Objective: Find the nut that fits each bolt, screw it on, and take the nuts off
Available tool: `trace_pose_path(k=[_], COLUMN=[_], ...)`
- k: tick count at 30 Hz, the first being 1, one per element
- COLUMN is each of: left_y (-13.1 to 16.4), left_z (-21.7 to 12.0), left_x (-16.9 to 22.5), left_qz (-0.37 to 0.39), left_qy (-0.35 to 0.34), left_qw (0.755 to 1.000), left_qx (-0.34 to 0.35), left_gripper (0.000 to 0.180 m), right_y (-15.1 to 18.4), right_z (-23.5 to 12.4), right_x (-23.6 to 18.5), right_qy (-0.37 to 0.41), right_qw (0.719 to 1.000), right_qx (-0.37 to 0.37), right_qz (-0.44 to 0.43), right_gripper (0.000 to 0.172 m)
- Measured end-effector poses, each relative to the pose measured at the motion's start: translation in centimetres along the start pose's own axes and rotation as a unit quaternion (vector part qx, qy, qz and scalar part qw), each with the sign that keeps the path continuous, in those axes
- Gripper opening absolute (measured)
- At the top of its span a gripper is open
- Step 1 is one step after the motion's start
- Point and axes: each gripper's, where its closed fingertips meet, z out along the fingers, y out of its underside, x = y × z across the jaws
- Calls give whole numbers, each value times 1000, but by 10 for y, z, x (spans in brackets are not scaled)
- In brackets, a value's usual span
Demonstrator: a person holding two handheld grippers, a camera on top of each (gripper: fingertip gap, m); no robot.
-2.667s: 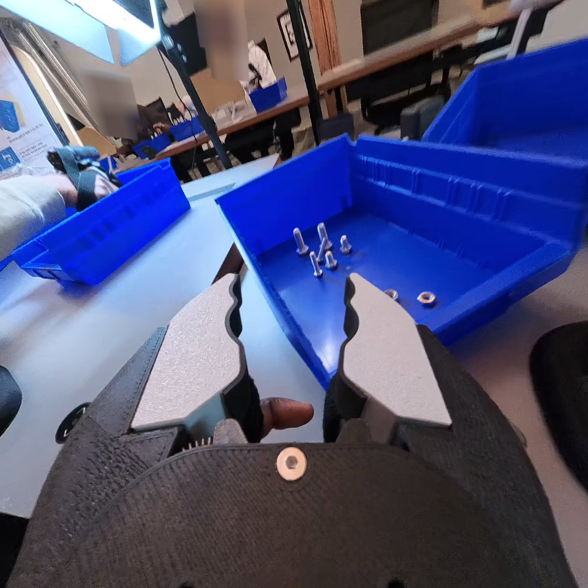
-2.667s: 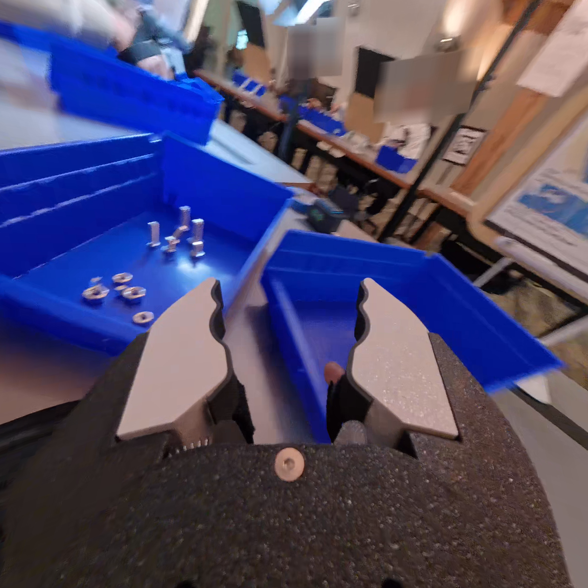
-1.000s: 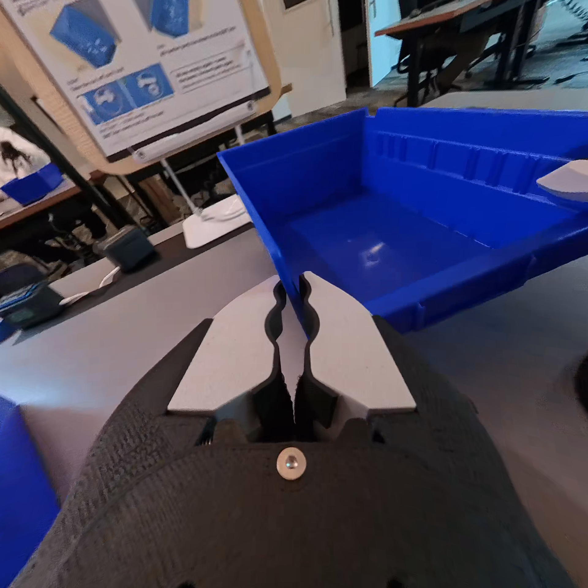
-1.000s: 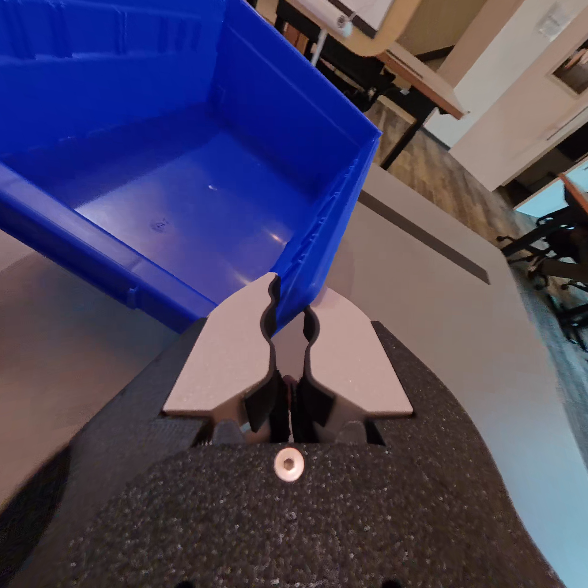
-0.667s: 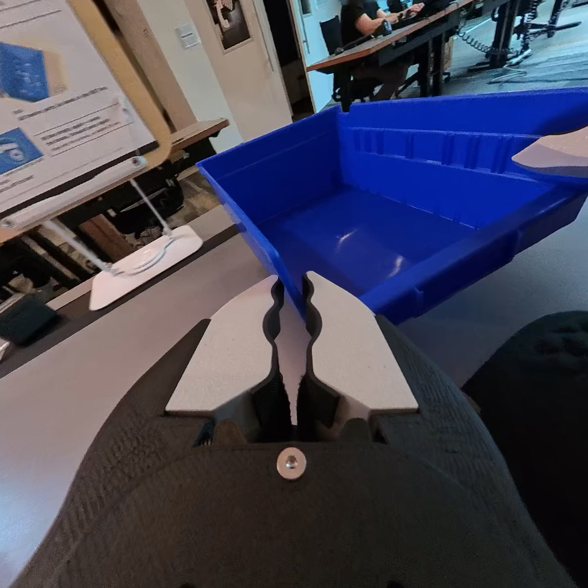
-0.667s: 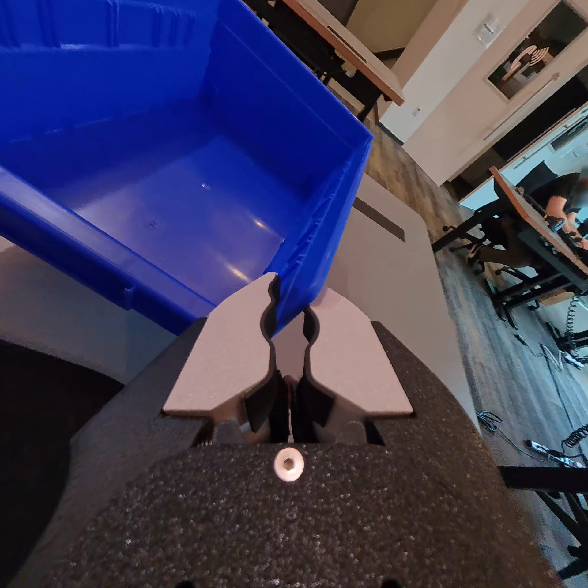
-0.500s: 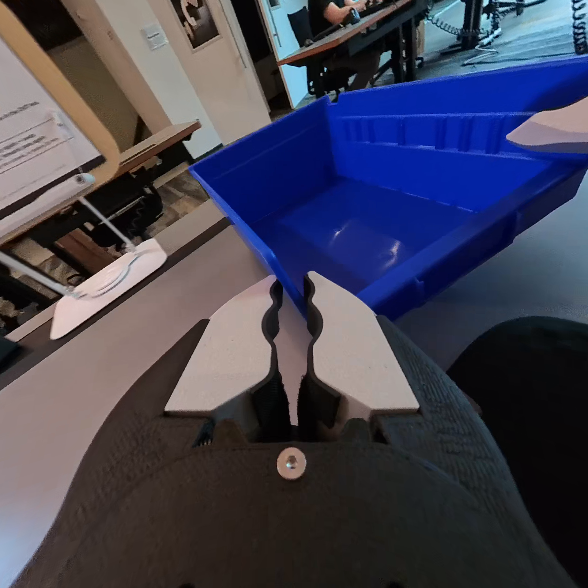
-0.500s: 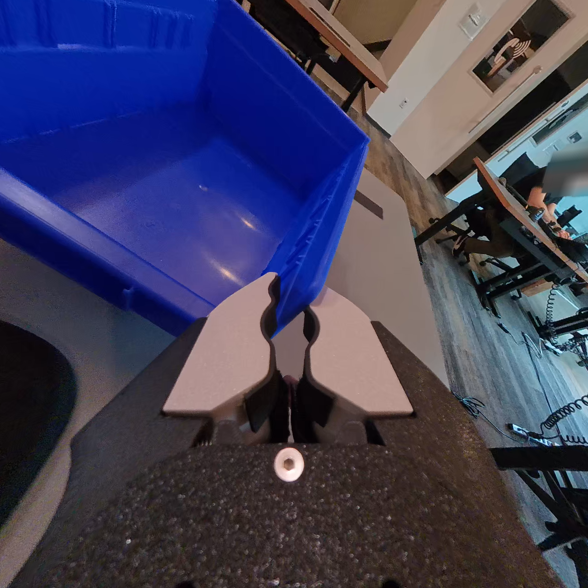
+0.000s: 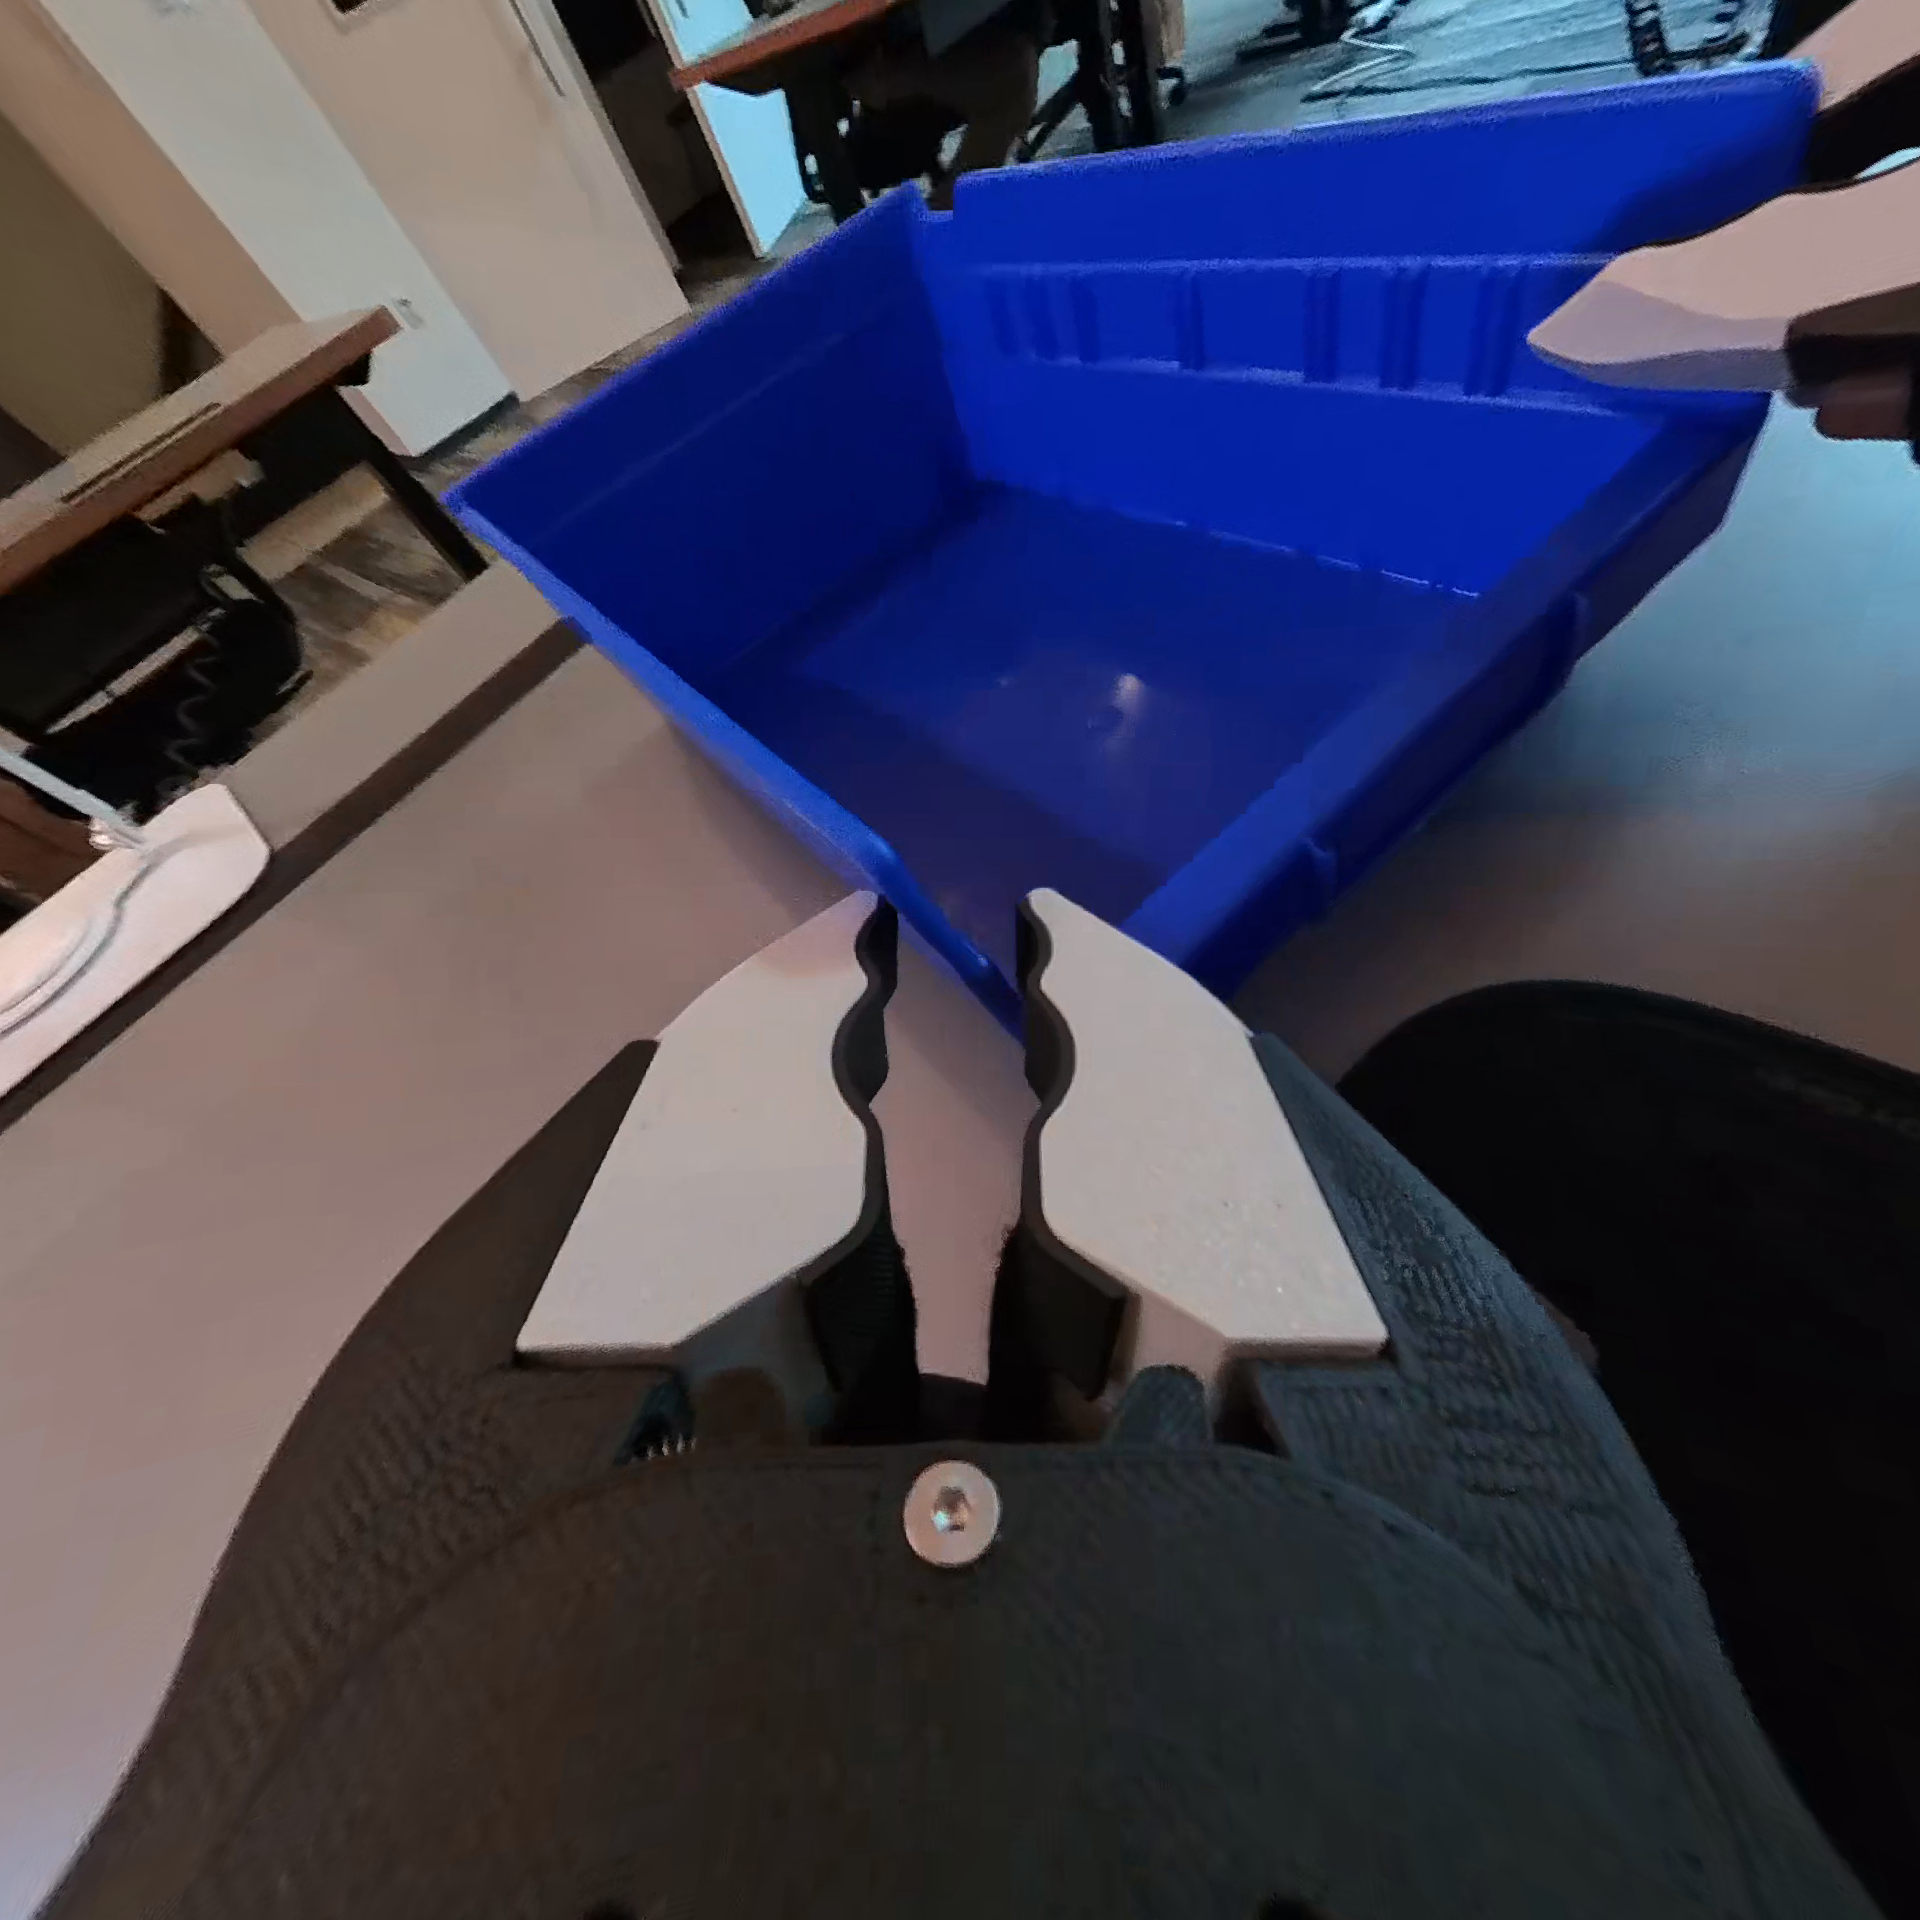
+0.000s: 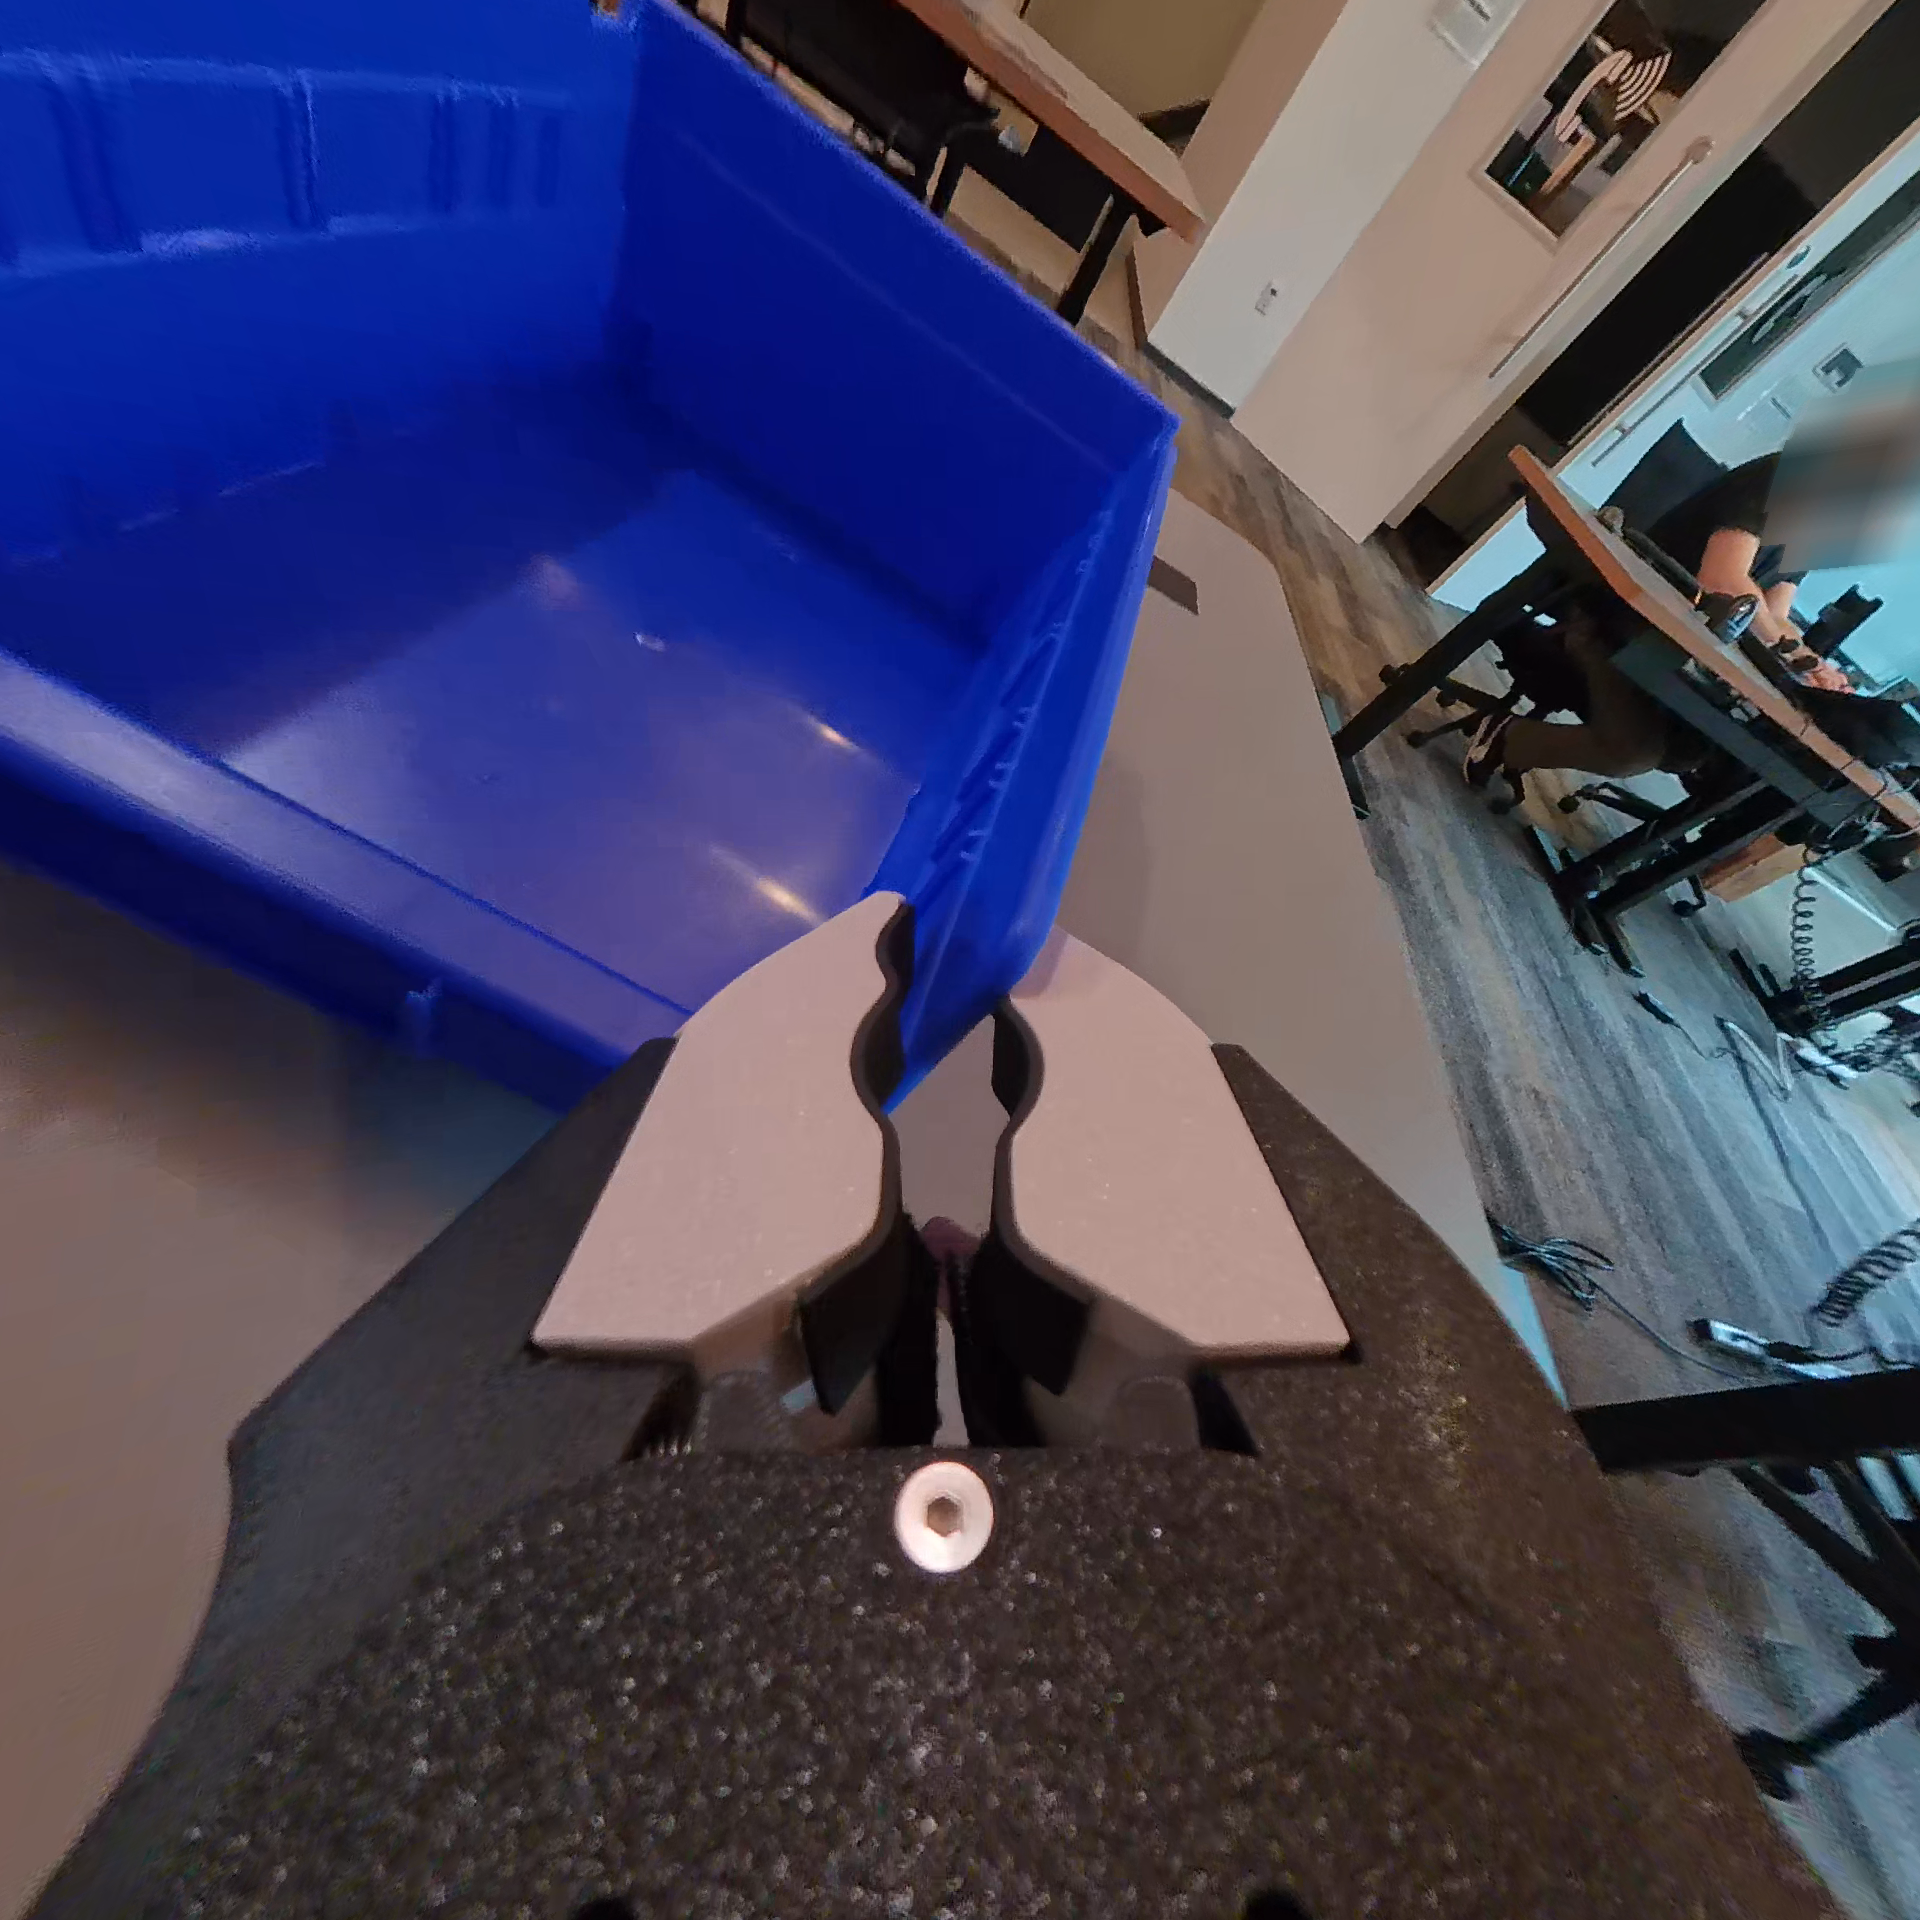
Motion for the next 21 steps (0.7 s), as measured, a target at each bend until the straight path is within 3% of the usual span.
trace_pose_path(k=[2, 5, 7, 9, 15, 21], left_y=[-1, -14, -22, -25, 5, 94], left_z=[-3, -23, -45, -71, -168, -270], left_x=[6, 2, -7, -24, -121, -275], left_qz=[-9, -33, -45, -55, -92, -127], left_qy=[32, 55, 65, 64, 13, -115], left_qw=[999, 997, 995, 993, 993, 982], left_qx=[0, 34, 58, 81, 73, -75], left_gripper=[36, 58, 61, 61, 59, 56], right_y=[-1, -3, -9, -22, -88, -153], right_z=[-1, -5, -12, -22, -59, -79], right_x=[1, 3, 7, 12, -2, -85], right_qy=[-7, -10, -6, 3, 3, -168], right_qw=[1000, 999, 997, 995, 980, 939], right_qx=[8, 10, 16, 40, 163, 279], right_qz=[25, 50, 71, 87, 114, 114], right_gripper=[13, 51, 68, 74, 62, 54])
